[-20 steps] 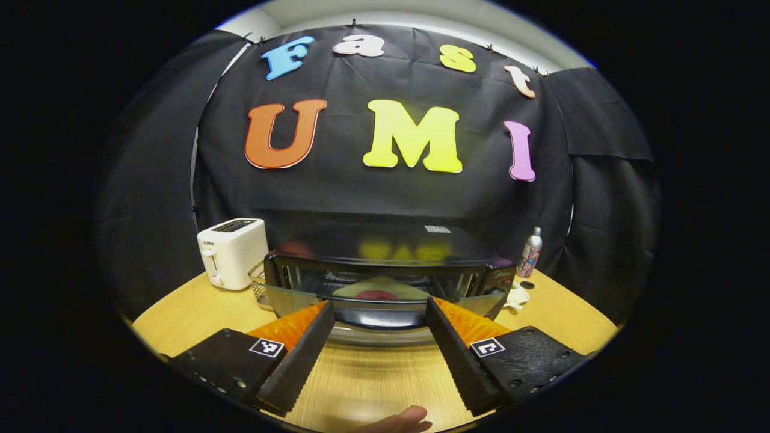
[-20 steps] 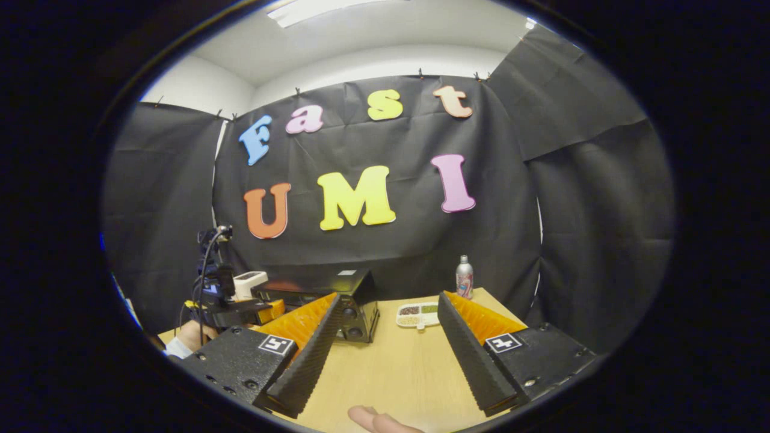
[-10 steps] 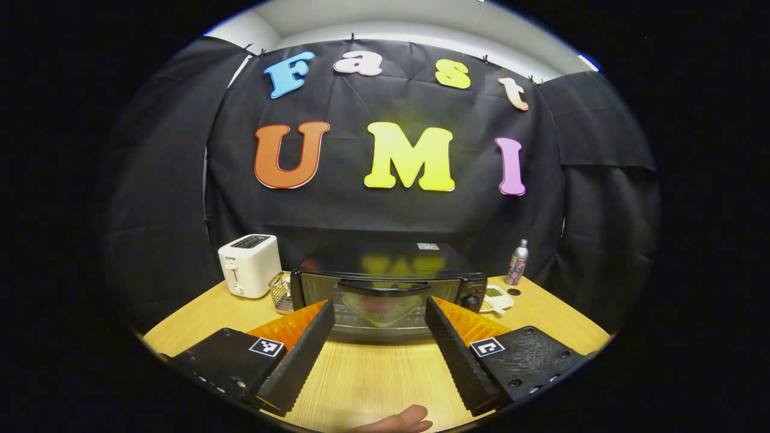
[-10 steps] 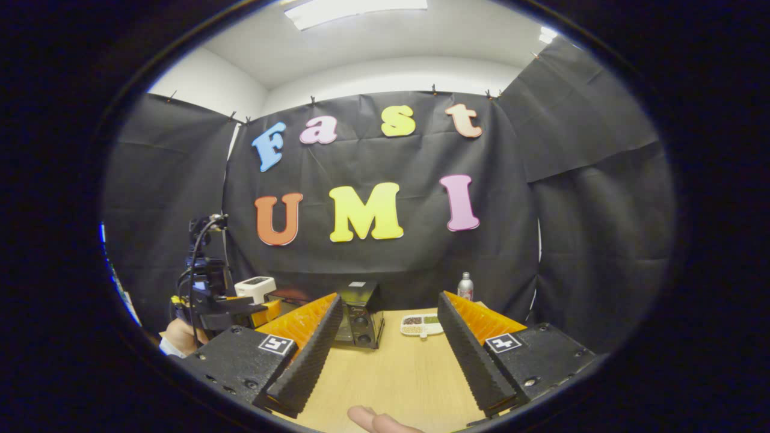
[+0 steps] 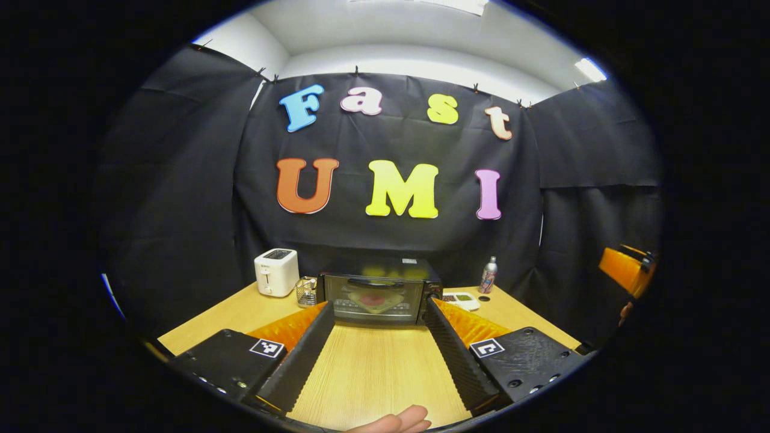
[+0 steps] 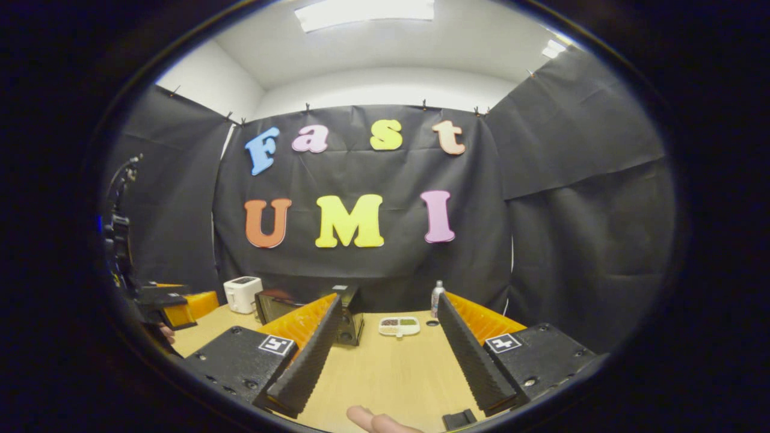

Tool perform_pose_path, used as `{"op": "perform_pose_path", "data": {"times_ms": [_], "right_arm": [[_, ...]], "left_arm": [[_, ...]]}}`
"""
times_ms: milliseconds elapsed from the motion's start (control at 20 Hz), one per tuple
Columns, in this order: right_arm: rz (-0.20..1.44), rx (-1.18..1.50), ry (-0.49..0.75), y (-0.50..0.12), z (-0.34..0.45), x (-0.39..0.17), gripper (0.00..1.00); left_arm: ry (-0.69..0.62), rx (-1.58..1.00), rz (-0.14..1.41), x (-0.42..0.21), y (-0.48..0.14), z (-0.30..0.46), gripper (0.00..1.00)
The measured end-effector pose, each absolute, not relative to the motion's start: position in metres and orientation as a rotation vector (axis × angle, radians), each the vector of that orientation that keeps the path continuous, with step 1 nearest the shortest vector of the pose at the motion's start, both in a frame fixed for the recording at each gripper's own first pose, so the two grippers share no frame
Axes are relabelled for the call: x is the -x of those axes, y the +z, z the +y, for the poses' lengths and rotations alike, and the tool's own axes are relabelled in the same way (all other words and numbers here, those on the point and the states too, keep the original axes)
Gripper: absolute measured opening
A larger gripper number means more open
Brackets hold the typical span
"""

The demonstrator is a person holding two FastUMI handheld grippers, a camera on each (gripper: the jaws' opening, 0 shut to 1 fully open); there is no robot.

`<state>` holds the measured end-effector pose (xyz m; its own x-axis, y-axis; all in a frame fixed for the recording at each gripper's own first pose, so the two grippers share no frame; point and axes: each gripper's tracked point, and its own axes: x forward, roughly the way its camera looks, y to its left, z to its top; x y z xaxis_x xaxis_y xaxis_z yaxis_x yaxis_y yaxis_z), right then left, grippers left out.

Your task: Open the electric oven with the left hand, put the food in, and close the electric oven.

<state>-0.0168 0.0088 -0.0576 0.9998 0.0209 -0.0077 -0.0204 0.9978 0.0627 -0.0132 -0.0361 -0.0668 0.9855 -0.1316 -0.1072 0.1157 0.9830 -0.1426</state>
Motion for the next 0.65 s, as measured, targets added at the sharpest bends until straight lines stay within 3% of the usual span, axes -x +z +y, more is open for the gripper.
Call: {"op": "perform_pose_path", "data": {"times_ms": [200, 250, 300, 350, 600, 650], "right_arm": [[0.027, -0.04, 0.028, -0.065, 0.015, 0.012, 0.96], [0.037, -0.03, 0.033, -0.069, 0.018, 0.011, 1.0], [0.044, -0.025, 0.035, -0.073, 0.018, 0.011, 0.96], [0.045, -0.022, 0.032, -0.075, 0.017, 0.01, 1.0], [0.061, -0.032, 0.016, -0.079, 0.01, 0.007, 0.96], [0.064, -0.041, 0.017, -0.079, 0.01, 0.007, 1.0]], "left_arm": [[-0.086, 0.117, 0.082, 0.03, -0.059, -0.026, 0.96], [-0.076, 0.107, 0.085, 0.029, -0.062, -0.023, 0.96], [-0.071, 0.097, 0.092, 0.028, -0.065, -0.023, 0.96], [-0.066, 0.089, 0.094, 0.027, -0.067, -0.022, 0.96], [-0.037, 0.102, 0.091, 0.025, -0.073, -0.011, 0.96], [-0.035, 0.108, 0.087, 0.024, -0.071, -0.011, 0.96]]}}
